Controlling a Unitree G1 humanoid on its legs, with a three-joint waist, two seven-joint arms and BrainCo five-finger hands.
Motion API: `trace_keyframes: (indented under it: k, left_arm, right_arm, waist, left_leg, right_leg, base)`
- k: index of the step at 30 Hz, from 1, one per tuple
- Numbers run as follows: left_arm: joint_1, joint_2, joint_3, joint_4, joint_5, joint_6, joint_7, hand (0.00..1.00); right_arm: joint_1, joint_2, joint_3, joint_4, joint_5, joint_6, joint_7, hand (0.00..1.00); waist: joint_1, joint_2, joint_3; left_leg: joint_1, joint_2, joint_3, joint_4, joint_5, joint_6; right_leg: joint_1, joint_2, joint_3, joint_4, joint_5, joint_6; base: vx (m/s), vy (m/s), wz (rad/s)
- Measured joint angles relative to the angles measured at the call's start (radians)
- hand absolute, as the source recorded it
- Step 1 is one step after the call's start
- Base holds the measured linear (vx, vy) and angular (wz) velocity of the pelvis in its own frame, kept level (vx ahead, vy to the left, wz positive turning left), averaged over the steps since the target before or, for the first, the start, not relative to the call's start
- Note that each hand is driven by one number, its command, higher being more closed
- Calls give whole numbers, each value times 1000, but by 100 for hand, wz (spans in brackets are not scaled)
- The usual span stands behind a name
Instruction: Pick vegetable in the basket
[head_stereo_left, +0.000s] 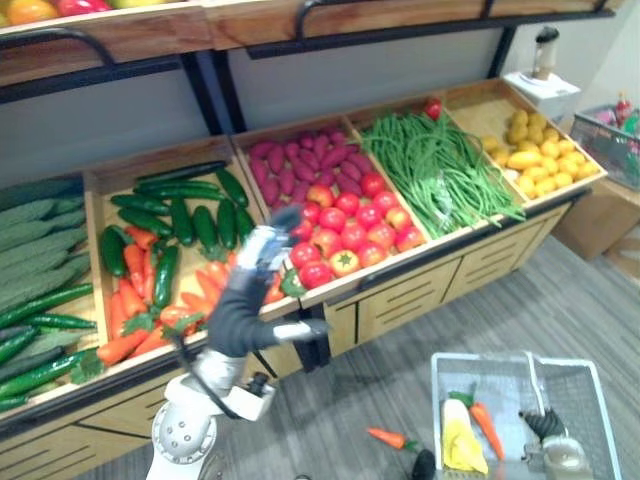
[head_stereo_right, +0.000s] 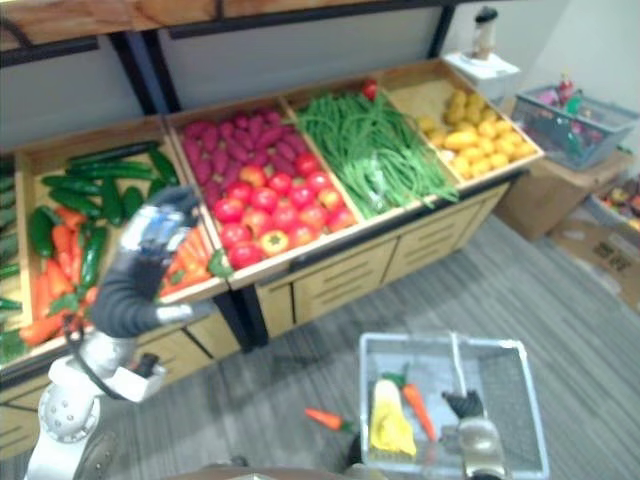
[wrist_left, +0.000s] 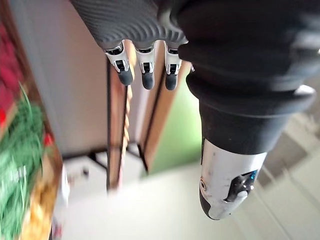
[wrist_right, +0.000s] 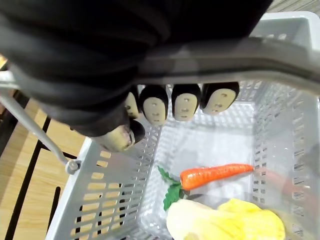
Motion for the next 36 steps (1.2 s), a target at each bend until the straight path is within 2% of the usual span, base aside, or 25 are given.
trace_keyframes:
  k: [2,3,4,6,9,12,16,20,22,23,26,29,32,36]
  left_arm:
    - [19,-98,97,67,51,12,67,0]
    - [31,-145,136,105,126,19,127,0]
    - [39,-162,158,121,157,21,148,0]
    - [83,-196,204,168,287,38,211,0]
    - [87,-203,249,276,401,37,269,0]
    - [57,-200,294,521,509,48,315,0]
    - [31,-198,350,903,601,105,369,0]
    - [16,-173,383,1229,651,150,392,0]
    - [9,-151,385,1405,718,188,393,0]
    - [7,-148,389,1444,726,194,393,0]
    - [-19,-151,445,1545,706,268,373,0]
    - [-53,-153,452,1560,634,293,359,0]
    - [-81,-155,414,1558,561,281,328,0]
    - [-104,-144,369,1558,550,268,329,0]
  right_arm:
    - [6,14,-15,28,0,-5,-8,100]
    - [11,16,-16,42,0,-6,-9,100]
    - [13,16,-16,48,1,-8,-10,100]
    - [15,17,-29,76,12,-24,-23,100]
    - [19,22,-38,79,31,-26,-41,100]
    - [29,47,-45,70,40,-28,-57,100]
    - [47,110,-43,46,51,-42,-92,100]
    - [55,148,-41,31,86,-47,-100,100]
    - [55,163,-40,35,89,-49,-115,100]
    - [55,166,-36,35,89,-50,-115,100]
    - [55,174,-13,41,112,-66,-114,100]
    - [53,175,-10,53,116,-69,-110,100]
    - [52,180,-1,57,115,-68,-93,100]
    - [53,183,16,58,115,-63,-87,100]
  waist:
    - [5,-10,-7]
    - [7,-13,-9]
    - [8,-14,-9]
    - [10,-15,-10]
    - [22,-16,-10]
    - [24,-16,-14]
    - [25,-19,-19]
    - [21,-15,-22]
    - [20,-9,-24]
    - [20,-7,-24]
    - [18,-2,-22]
    - [13,-2,-22]
    - [-7,-1,-19]
    - [-7,1,-12]
  left_leg:
    - [0,-5,-9,-13,10,1]
    - [0,-10,-21,-23,18,1]
    - [1,-14,-27,-29,23,1]
    - [6,-19,-45,-47,35,5]
    - [10,-25,-64,-79,60,4]
    - [25,-31,-93,-108,81,2]
    - [51,-31,-105,-134,82,2]
    - [55,-35,-105,-150,83,2]
    - [73,-35,-92,-166,83,1]
    - [80,-35,-83,-171,83,1]
    - [100,-34,-64,-177,83,-4]
    - [108,-34,-52,-176,82,-2]
    - [114,-34,-48,-177,79,-3]
    - [131,-31,-25,-176,71,-4]
  right_leg:
    - [0,-3,-10,0,-2,0]
    - [3,-6,-22,0,-8,2]
    - [6,-9,-30,0,-17,3]
    - [16,-12,-48,0,-18,5]
    - [20,-13,-71,0,-18,5]
    - [44,-12,-104,0,-31,0]
    - [66,-10,-120,-1,-45,2]
    - [62,-11,-119,-5,-50,6]
    - [63,-10,-106,-4,-51,5]
    - [62,-9,-98,-4,-52,6]
    - [62,-6,-75,-1,-48,11]
    - [62,-3,-59,-1,-47,12]
    - [64,-2,-55,-1,-47,12]
    - [67,2,-35,-1,-47,12]
  base:
    - [-13,3,20]
    - [-10,6,23]
    - [-4,12,27]
    - [0,8,23]
    - [2,1,23]
    - [9,3,29]
    - [24,1,10]
    - [50,12,-1]
    - [85,13,-15]
    - [90,11,-30]
    - [86,10,-21]
    - [57,9,-10]
    - [48,6,-7]
    - [20,2,-15]
